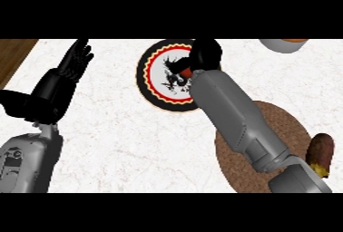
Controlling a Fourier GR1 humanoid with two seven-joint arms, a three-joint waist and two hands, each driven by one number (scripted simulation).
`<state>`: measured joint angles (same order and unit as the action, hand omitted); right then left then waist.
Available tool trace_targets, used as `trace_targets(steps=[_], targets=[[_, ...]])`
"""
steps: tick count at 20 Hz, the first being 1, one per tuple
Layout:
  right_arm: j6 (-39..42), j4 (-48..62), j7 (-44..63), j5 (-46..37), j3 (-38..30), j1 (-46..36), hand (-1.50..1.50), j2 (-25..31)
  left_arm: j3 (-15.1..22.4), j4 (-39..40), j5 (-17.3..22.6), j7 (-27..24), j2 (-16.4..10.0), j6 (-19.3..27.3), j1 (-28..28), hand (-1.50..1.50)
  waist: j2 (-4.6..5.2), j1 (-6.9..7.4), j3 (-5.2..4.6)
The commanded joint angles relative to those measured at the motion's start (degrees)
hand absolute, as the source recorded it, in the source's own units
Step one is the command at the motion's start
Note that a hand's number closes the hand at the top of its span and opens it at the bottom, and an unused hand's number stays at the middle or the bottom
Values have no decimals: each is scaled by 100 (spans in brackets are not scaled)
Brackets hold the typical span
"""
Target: Pick the bell pepper from the placemat and place it in the plate
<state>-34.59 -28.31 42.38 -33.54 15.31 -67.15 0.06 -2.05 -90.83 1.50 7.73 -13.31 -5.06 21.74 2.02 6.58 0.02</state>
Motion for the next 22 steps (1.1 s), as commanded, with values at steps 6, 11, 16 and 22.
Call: trace_targets(steps=[6,11,16,22], targets=[[-1336,155,-1008,805,-320,-342,-150,-6,11,217,-51,1,45,17,223,0,-1,1,1],[-1952,-255,-1895,1542,-694,-21,-150,-6,-74,127,63,-108,-1,-90,-88,0,-52,-88,5],[-2303,-357,-2347,2113,-705,158,-150,-6,-204,14,51,-62,-67,-38,-228,0,-130,-293,1],[-2160,-1399,-3190,2510,-861,1227,-150,-5,-391,-283,59,125,-189,-4,-599,0,-211,-605,3]])
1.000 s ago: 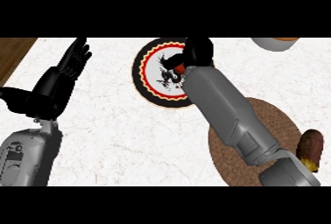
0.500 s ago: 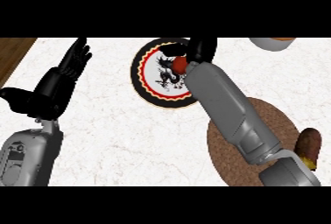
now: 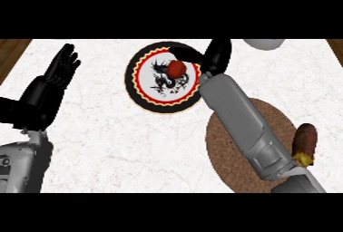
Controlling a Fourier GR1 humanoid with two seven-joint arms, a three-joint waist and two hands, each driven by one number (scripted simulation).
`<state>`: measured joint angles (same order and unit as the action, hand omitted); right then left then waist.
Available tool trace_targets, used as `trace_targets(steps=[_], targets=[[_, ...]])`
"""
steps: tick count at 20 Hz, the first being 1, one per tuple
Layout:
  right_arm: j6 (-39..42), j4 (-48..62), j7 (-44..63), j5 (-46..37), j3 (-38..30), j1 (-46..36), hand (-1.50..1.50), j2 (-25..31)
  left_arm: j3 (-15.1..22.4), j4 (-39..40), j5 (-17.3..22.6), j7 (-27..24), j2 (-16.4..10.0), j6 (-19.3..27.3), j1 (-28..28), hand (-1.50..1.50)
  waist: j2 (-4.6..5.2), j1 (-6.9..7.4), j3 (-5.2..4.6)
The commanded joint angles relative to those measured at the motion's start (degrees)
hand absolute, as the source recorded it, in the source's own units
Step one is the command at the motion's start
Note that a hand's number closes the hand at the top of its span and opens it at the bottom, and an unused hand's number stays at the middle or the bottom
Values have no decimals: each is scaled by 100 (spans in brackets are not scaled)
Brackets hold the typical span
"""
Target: Pick the bell pepper from the placemat and place it in the plate
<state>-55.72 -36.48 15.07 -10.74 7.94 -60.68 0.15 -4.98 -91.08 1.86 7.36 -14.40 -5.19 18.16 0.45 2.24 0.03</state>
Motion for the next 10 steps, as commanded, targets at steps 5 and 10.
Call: trace_targets(steps=[5,10], targets=[[399,-1785,-369,50,137,1607,-150,318,-195,121,-109,6,-49,115,43,0,-66,-287,-3],[685,-3136,-41,-233,610,2839,-150,595,-344,-188,91,-107,-138,-127,-400,0,-76,-293,-5]])
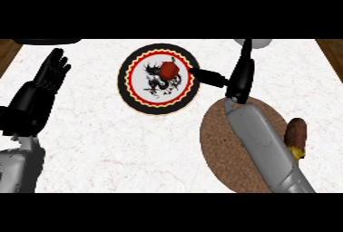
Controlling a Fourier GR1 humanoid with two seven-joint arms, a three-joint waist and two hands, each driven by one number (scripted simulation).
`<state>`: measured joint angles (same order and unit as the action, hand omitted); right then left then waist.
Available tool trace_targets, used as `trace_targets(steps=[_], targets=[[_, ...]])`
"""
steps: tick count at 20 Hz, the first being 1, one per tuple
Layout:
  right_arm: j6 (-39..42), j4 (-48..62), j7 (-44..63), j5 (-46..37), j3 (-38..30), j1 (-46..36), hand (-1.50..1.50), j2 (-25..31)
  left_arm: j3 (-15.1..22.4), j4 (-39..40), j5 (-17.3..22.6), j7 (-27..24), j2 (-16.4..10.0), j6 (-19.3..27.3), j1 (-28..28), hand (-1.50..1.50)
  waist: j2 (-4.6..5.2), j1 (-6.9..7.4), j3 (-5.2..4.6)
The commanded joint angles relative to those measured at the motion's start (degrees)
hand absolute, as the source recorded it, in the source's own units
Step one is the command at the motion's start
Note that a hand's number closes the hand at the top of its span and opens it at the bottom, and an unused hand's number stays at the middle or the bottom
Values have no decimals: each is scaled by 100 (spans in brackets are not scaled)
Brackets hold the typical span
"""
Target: Pick the bell pepper from the placemat and place it in the plate
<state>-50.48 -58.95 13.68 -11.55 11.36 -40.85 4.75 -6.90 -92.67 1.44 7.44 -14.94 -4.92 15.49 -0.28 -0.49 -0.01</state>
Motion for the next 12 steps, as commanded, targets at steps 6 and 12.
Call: trace_targets(steps=[6,12], targets=[[712,-2407,564,-266,202,1975,-150,922,-33,-458,28,91,30,-97,-375,0,4,10,0],[839,-3536,1123,-951,142,2699,-150,1223,-52,70,-162,-108,136,33,32,0,13,0,-2]])
